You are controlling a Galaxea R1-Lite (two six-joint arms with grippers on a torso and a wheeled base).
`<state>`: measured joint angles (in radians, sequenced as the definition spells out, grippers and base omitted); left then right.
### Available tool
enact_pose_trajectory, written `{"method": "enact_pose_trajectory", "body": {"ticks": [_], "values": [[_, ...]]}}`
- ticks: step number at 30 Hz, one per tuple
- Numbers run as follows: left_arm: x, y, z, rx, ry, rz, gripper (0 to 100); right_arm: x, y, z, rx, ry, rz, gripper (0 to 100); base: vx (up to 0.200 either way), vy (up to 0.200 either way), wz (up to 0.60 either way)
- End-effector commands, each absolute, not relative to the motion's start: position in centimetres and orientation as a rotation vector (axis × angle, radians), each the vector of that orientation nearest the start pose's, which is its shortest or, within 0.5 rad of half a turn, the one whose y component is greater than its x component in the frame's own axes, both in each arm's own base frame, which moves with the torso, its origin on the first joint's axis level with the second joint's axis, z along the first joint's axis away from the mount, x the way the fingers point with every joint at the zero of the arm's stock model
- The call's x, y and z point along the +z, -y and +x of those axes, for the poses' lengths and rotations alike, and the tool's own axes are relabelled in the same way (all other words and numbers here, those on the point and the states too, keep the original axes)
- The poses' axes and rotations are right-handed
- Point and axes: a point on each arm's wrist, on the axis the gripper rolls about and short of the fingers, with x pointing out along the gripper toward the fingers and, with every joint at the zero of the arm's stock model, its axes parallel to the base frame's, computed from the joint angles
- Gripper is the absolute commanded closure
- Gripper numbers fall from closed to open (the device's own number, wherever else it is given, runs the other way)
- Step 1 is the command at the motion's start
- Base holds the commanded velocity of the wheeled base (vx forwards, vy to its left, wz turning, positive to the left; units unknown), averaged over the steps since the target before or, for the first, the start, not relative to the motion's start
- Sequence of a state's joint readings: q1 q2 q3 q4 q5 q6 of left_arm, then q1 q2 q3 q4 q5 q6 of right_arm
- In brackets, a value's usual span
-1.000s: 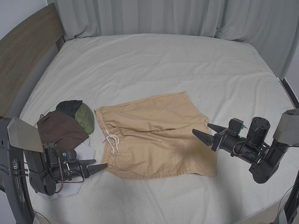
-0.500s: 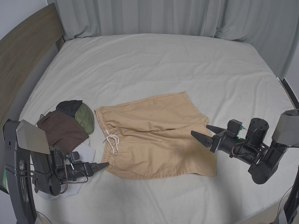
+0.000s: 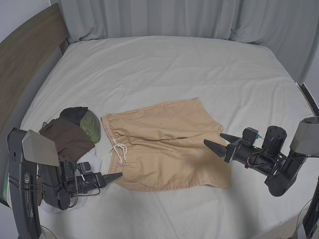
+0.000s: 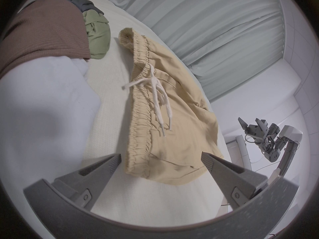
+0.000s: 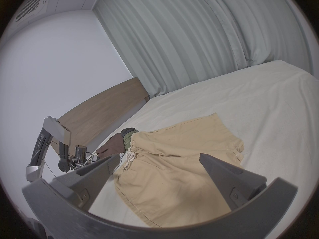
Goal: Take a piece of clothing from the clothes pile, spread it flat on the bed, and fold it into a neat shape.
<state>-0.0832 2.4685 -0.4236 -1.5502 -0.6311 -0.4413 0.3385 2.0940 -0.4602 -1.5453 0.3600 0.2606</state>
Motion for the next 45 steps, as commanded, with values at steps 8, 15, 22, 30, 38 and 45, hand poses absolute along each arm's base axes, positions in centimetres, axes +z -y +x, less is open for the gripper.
{"method": "enact_pose_trajectory", "body": {"ticks": [8, 15, 22, 30, 38, 45], "values": [[-5.3, 4.0, 30.9, -0.580, -0.635, -0.544, 0, 7.2, -11.3, 29.4, 0.685, -0.180, 0.251, 0, 0.000, 0.000, 0.00], [-5.5, 4.0, 30.9, -0.579, -0.635, -0.541, 100, 7.2, -11.3, 29.4, 0.685, -0.182, 0.251, 0, 0.000, 0.000, 0.00], [-5.5, 4.0, 30.9, -0.581, -0.635, -0.540, 100, 7.1, -11.2, 29.3, 0.684, -0.185, 0.251, 0, 0.000, 0.000, 0.00], [-5.5, 4.2, 30.9, -0.586, -0.637, -0.536, 100, 7.0, -11.2, 29.3, 0.684, -0.189, 0.251, 0, 0.000, 0.000, 0.00], [-5.5, 4.2, 30.9, -0.589, -0.633, -0.526, 100, 4.8, -9.5, 26.2, 0.659, -0.353, 0.251, 0, 0.000, 0.000, 0.00], [-5.5, 4.2, 30.9, -0.590, -0.633, -0.525, 100, 3.4, -8.0, 25.1, 0.618, -0.441, 0.261, 0, 0.000, 0.000, 0.00]]}}
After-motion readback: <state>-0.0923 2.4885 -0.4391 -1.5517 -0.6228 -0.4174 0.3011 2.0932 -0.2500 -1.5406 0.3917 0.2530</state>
